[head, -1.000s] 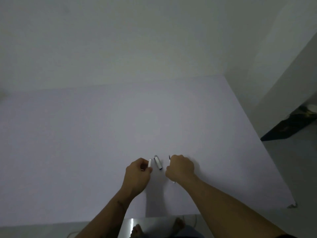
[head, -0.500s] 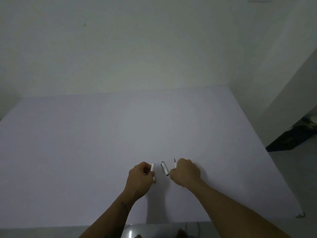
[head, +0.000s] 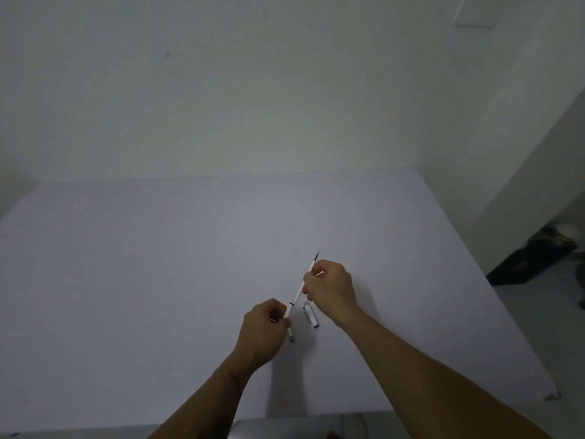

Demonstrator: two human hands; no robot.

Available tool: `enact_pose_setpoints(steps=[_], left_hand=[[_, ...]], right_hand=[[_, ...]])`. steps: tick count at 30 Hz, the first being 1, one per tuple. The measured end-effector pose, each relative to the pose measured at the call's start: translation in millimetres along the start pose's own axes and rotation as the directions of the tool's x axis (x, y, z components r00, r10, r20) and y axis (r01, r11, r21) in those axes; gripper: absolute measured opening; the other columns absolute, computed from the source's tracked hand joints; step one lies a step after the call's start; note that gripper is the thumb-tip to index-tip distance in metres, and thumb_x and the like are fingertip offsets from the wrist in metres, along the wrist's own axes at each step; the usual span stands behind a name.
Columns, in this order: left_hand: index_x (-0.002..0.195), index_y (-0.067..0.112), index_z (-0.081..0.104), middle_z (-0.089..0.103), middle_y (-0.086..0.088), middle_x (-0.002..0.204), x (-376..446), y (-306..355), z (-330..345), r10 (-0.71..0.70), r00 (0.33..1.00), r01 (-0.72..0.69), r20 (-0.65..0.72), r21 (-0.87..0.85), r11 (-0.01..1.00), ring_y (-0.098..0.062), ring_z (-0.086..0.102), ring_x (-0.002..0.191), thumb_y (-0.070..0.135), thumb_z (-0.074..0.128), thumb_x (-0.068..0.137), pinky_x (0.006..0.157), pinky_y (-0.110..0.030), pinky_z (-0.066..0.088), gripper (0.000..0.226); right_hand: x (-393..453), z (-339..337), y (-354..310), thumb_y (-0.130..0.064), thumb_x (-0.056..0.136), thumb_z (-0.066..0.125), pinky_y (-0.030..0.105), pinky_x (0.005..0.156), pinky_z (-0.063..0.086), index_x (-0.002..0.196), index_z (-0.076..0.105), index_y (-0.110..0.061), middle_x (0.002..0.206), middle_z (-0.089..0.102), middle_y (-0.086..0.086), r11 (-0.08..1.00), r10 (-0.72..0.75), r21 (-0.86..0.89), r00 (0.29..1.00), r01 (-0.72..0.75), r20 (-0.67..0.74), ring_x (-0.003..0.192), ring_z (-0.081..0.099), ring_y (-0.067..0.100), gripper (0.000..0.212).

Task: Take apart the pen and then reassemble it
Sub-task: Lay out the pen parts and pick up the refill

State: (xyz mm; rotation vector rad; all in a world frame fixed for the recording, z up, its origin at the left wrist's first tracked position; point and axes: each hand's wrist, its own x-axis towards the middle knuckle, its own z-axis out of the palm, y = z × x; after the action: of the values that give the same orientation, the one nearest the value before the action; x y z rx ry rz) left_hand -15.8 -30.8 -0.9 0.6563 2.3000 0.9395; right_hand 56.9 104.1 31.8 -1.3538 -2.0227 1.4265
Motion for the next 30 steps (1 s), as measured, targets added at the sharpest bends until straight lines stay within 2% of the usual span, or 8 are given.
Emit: enact_pose_setpoints(steps=[3, 7, 11, 17, 21, 24, 26, 30], left_hand=[[0.08, 0.017, 0.064, 0.066, -0.004, 0.081, -1, -1, -6, 0.009, 1.0, -0.009, -0.003, -0.026, 1.0, -0.021, 0.06, 0.073, 0.015, 0.067, 0.086, 0.064, -0.024, 0.05, 0.008], [0.084, 0.012, 0.067, 0.068, -0.009, 0.082, -3, -4, -14, 0.012, 1.0, -0.011, 0.007, -0.07, 0.997, -0.031, 0.065, 0.077, 0.013, 0.067, 0.086, 0.071, -0.037, 0.057, 0.002], [0.086, 0.01, 0.067, 0.068, -0.011, 0.084, -6, -8, -23, -0.005, 1.0, 0.003, -0.012, -0.098, 0.995, -0.033, 0.065, 0.079, 0.013, 0.068, 0.086, 0.075, -0.04, 0.058, 0.003], [0.087, 0.008, 0.067, 0.068, -0.014, 0.085, -5, -13, -35, -0.026, 0.999, 0.02, -0.042, -0.144, 0.989, -0.035, 0.065, 0.081, 0.011, 0.069, 0.086, 0.076, -0.04, 0.057, 0.004], [0.086, 0.009, 0.068, 0.068, -0.013, 0.084, -3, -17, -40, -0.037, 0.998, 0.03, -0.042, -0.166, 0.986, -0.032, 0.065, 0.078, 0.012, 0.071, 0.084, 0.073, -0.037, 0.057, 0.005], [0.085, 0.009, 0.067, 0.068, -0.012, 0.082, 0, -18, -42, -0.02, 0.998, 0.011, -0.051, -0.173, 0.985, -0.032, 0.066, 0.078, 0.013, 0.072, 0.084, 0.073, -0.038, 0.057, 0.006], [0.084, 0.01, 0.067, 0.068, -0.011, 0.08, 1, -19, -44, -0.015, 0.998, 0.004, -0.058, -0.178, 0.984, -0.032, 0.066, 0.077, 0.013, 0.072, 0.083, 0.071, -0.037, 0.057, 0.006], [0.082, 0.012, 0.067, 0.069, -0.01, 0.08, 2, -25, -48, -0.066, 0.995, 0.05, -0.073, -0.21, 0.976, -0.028, 0.065, 0.073, 0.013, 0.072, 0.084, 0.064, -0.03, 0.055, 0.005]], right_hand=[[-5, 7, -2, -0.019, 0.079, 0.057, 0.024, 0.051, 0.052, 0.069, 0.066, -0.018, 0.061, 0.073, -0.002, 0.999, -0.004, 0.05, 0.999, 0.002, 0.043, 0.05, 0.067, 0.009, 0.013], [-10, 18, -4, -0.019, 0.083, 0.06, 0.025, 0.051, 0.051, 0.072, 0.067, -0.016, 0.06, 0.07, -0.001, 0.999, -0.033, 0.029, 0.994, 0.03, 0.105, 0.05, 0.06, 0.01, 0.014], [-9, 24, -8, -0.021, 0.082, 0.064, 0.018, 0.045, 0.036, 0.063, 0.061, -0.022, 0.043, 0.049, -0.011, 0.99, -0.105, -0.073, 0.981, 0.118, 0.16, 0.038, 0.041, 0.004, 0.02], [-9, 36, -14, -0.018, 0.082, 0.07, 0.015, 0.05, 0.038, 0.084, 0.074, -0.019, 0.059, 0.058, -0.011, 0.989, -0.094, -0.08, 0.954, 0.121, 0.283, 0.052, 0.05, 0.003, 0.006], [-6, 37, -23, -0.014, 0.079, 0.071, 0.026, 0.058, 0.045, 0.076, 0.073, -0.007, 0.068, 0.065, 0.001, 0.999, -0.035, 0.004, 0.96, 0.035, 0.278, 0.061, 0.055, 0.014, 0.008], [-8, 40, -23, -0.012, 0.08, 0.074, 0.025, 0.055, 0.043, 0.072, 0.073, -0.008, 0.065, 0.063, -0.002, 1.0, -0.006, -0.009, 0.932, 0.01, 0.363, 0.059, 0.053, 0.013, 0.009], [-9, 42, -21, -0.015, 0.081, 0.075, 0.022, 0.056, 0.043, 0.082, 0.076, -0.014, 0.069, 0.065, -0.004, 1.0, 0.001, -0.012, 0.922, 0.003, 0.388, 0.062, 0.057, 0.009, 0.002], [1, 38, -6, -0.017, 0.082, 0.073, 0.023, 0.063, 0.048, 0.11, 0.073, -0.017, 0.085, 0.068, 0.002, 0.999, 0.053, -0.008, 0.95, -0.053, 0.308, 0.075, 0.063, 0.015, 0.028]])
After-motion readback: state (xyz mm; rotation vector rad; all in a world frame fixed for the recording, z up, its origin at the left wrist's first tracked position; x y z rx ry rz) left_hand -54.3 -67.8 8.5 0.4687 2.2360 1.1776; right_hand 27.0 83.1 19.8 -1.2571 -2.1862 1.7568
